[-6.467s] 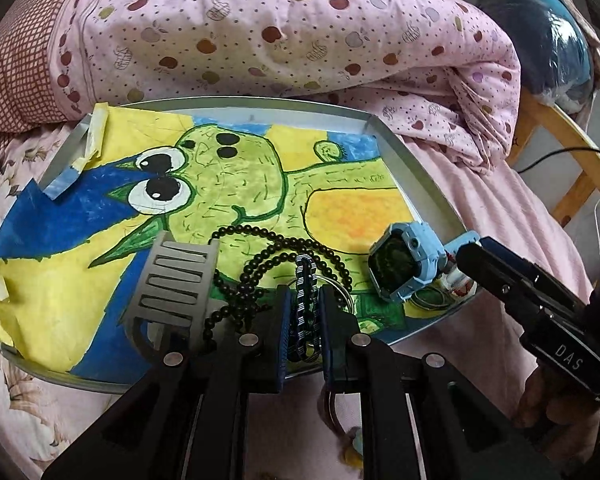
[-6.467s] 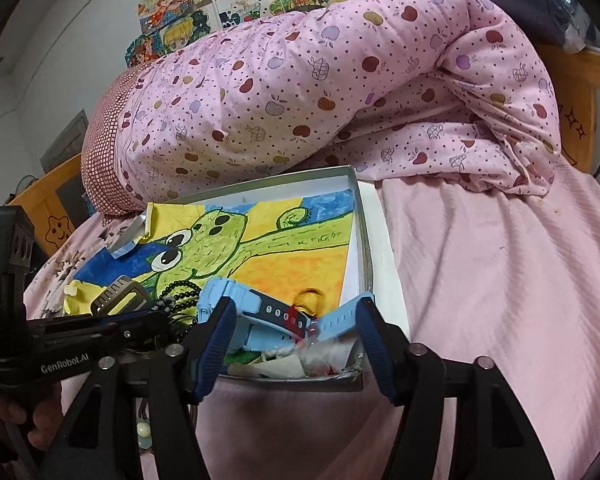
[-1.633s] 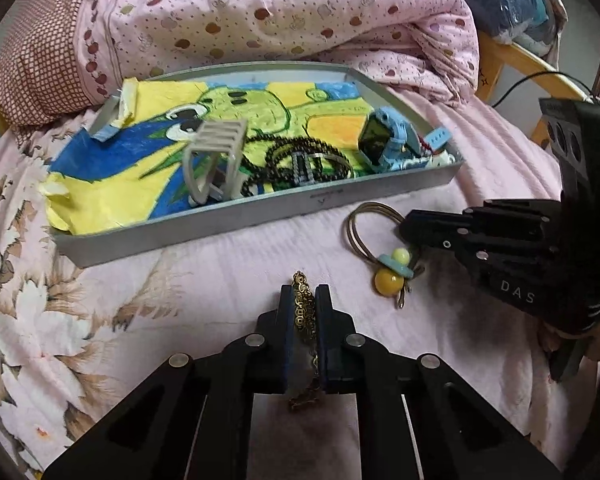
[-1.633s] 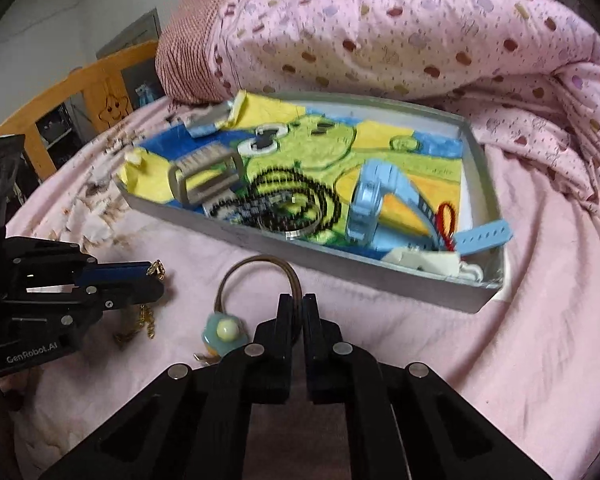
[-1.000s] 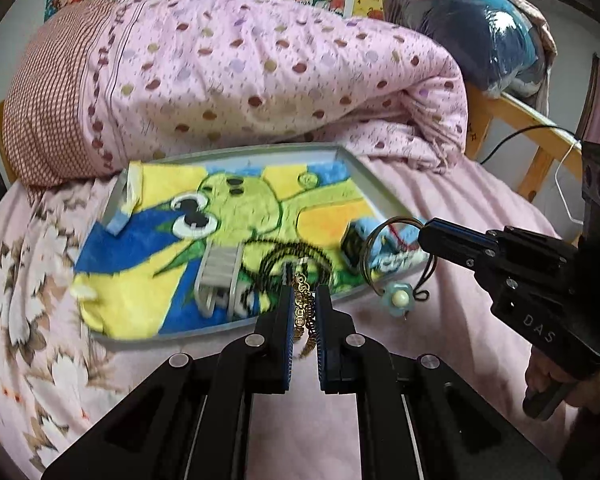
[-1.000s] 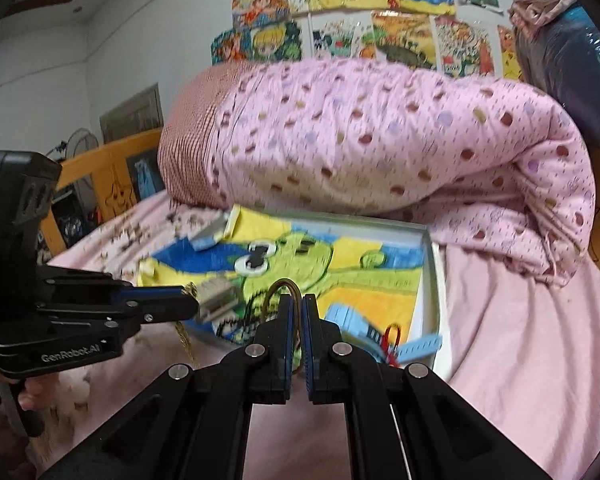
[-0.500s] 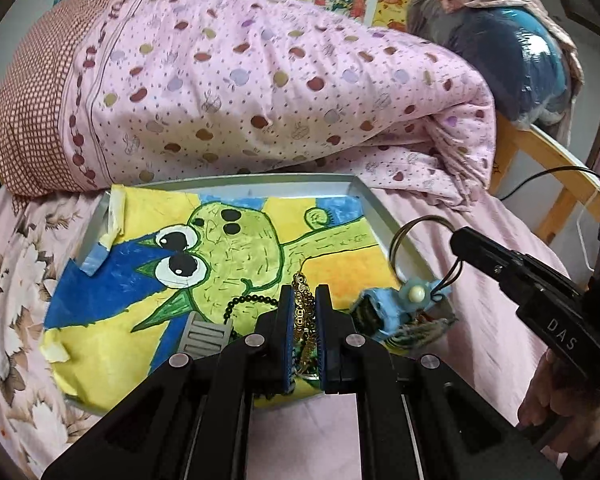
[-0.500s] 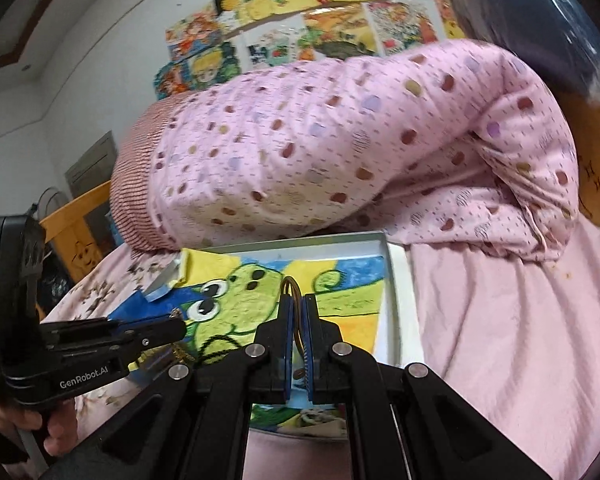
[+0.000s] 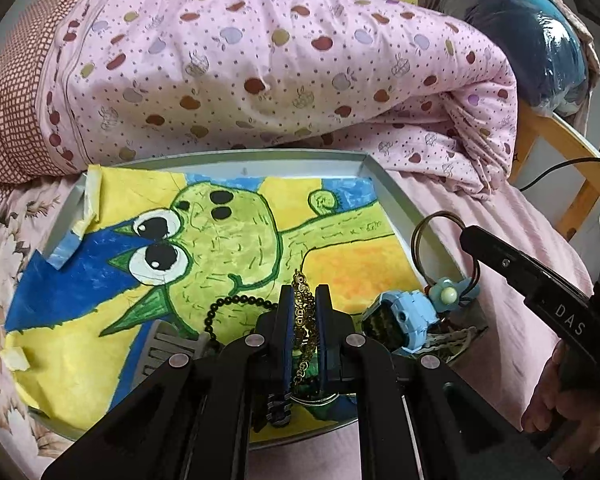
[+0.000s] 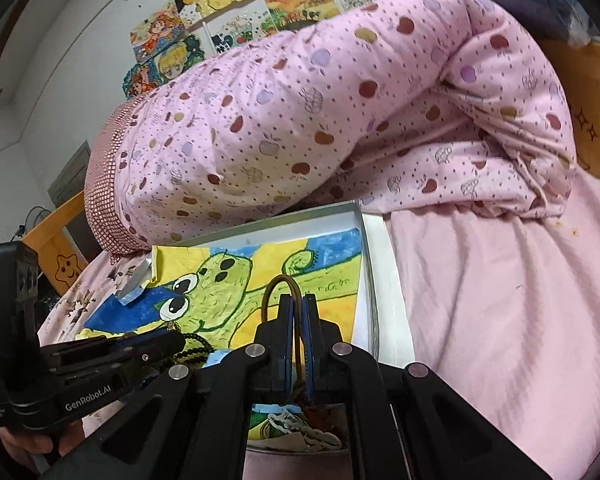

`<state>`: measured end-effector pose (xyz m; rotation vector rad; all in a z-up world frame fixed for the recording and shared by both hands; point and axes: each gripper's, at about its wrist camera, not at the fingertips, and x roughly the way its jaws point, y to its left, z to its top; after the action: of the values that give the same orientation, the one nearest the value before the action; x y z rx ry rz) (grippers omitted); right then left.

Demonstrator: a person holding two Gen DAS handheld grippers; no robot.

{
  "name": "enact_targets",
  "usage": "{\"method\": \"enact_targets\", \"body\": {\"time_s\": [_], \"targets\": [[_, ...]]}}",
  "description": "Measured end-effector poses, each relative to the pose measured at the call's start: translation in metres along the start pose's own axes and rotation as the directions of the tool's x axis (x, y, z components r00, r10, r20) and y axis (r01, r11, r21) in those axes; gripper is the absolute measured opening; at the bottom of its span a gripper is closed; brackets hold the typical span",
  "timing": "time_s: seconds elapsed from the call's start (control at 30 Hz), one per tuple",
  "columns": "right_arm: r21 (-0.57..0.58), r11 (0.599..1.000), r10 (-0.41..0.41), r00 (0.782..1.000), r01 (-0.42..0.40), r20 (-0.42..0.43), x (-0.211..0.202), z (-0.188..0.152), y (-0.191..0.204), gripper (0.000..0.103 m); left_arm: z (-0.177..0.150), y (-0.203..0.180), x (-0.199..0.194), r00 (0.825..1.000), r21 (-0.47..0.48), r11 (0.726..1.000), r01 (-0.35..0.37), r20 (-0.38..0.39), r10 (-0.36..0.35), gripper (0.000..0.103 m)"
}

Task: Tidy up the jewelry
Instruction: 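Carry the gold chain and hair tie over the tray and lower them in, then open both tools to release the chain and hair tie into the tray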

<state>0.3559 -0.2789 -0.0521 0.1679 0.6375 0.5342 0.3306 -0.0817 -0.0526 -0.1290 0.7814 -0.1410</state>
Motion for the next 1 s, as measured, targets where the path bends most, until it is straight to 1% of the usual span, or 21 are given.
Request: {"method": "enact_targets", "body": {"time_s": [0.17, 0.5, 0.73, 0.77, 0.8, 0.83, 0.87, 0.9, 0.93, 1.0], "targets": [[0.033, 0.999, 0.011, 0.999, -0.009, -0.042, 0.01, -0.005, -0.005, 0.005, -0.003, 0.002, 0.011, 1.0, -0.012, 1.0, -0.002, -0.029, 0.002, 0.008], [0.045, 0.999, -0.012, 0.998, 0.014, -0.06, 0.012, -0.005, -0.009, 0.006, -0.002, 0.006, 0.02, 0.997, -0.055, 0.998, 0.022, -0.076, -0.027, 0.008], [0.032, 0.998, -0.048, 0.997, 0.05, -0.063, 0.009, -0.001, -0.011, 0.006, 0.001, 0.01, 0.016, 0.997, -0.092, 0.995, 0.036, -0.064, -0.042, 0.008], [0.031, 0.998, -0.051, 0.997, 0.053, -0.063, 0.008, 0.0, -0.011, 0.009, 0.002, 0.01, 0.014, 0.997, -0.094, 0.995, 0.037, -0.059, -0.043, 0.009], [0.03, 0.998, -0.052, 0.997, 0.054, -0.061, 0.007, 0.0, -0.011, 0.013, 0.003, 0.01, 0.012, 0.998, -0.094, 0.995, 0.037, -0.049, -0.041, 0.013], [0.03, 0.998, -0.053, 0.997, 0.055, -0.058, 0.006, 0.001, -0.01, 0.021, 0.004, 0.009, 0.009, 0.998, -0.092, 0.995, 0.036, -0.038, -0.039, 0.02], [0.03, 0.998, -0.054, 0.997, 0.056, -0.053, 0.004, 0.002, -0.01, 0.026, 0.005, 0.009, 0.007, 0.999, -0.092, 0.995, 0.034, -0.031, -0.037, 0.025], [0.029, 0.998, -0.053, 0.997, 0.055, -0.049, 0.003, 0.003, -0.01, 0.026, 0.006, 0.008, 0.004, 0.999, -0.094, 0.995, 0.034, -0.018, -0.036, 0.035], [0.027, 0.998, -0.053, 0.997, 0.055, -0.047, 0.002, 0.003, -0.009, 0.026, 0.007, 0.008, 0.001, 0.999, -0.097, 0.995, 0.035, -0.006, -0.036, 0.041], [0.014, 0.998, -0.057, 0.997, 0.058, -0.042, -0.001, 0.006, -0.005, 0.026, 0.008, 0.008, -0.006, 0.999, -0.103, 0.994, 0.034, 0.022, -0.032, 0.042]]}}
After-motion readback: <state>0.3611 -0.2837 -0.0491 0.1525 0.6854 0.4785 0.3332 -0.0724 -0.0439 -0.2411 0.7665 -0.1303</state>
